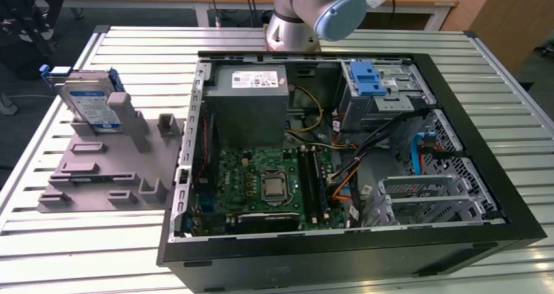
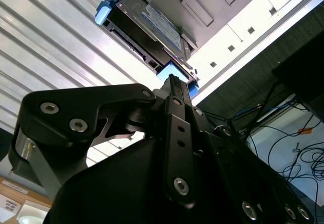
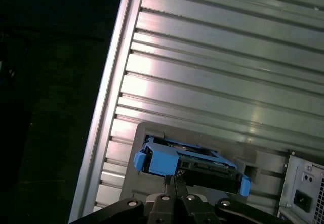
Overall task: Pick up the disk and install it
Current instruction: 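Pick up the disk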
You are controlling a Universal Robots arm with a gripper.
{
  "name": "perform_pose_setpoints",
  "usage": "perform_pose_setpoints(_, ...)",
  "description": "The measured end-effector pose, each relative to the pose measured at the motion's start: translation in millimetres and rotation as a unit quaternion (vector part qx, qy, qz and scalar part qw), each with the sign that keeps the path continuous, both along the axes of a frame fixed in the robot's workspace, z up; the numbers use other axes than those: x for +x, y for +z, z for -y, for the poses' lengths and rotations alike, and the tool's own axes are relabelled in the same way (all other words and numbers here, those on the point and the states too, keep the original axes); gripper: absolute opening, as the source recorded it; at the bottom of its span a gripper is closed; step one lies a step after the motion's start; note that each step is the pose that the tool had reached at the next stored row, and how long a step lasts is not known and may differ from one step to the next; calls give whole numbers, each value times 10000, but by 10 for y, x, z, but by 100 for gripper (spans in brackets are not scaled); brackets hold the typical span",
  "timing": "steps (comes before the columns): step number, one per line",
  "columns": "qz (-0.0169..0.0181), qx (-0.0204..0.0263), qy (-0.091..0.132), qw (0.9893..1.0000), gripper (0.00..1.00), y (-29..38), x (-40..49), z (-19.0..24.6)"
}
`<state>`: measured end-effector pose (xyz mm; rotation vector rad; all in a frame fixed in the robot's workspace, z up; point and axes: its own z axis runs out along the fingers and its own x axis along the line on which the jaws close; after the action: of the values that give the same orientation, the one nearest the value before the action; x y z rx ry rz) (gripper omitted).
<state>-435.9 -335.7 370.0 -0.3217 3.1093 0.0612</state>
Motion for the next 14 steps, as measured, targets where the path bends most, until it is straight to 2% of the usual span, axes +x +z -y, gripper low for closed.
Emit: perform_pose_setpoints(14,0,0,241,9997,11,0,-1,0)
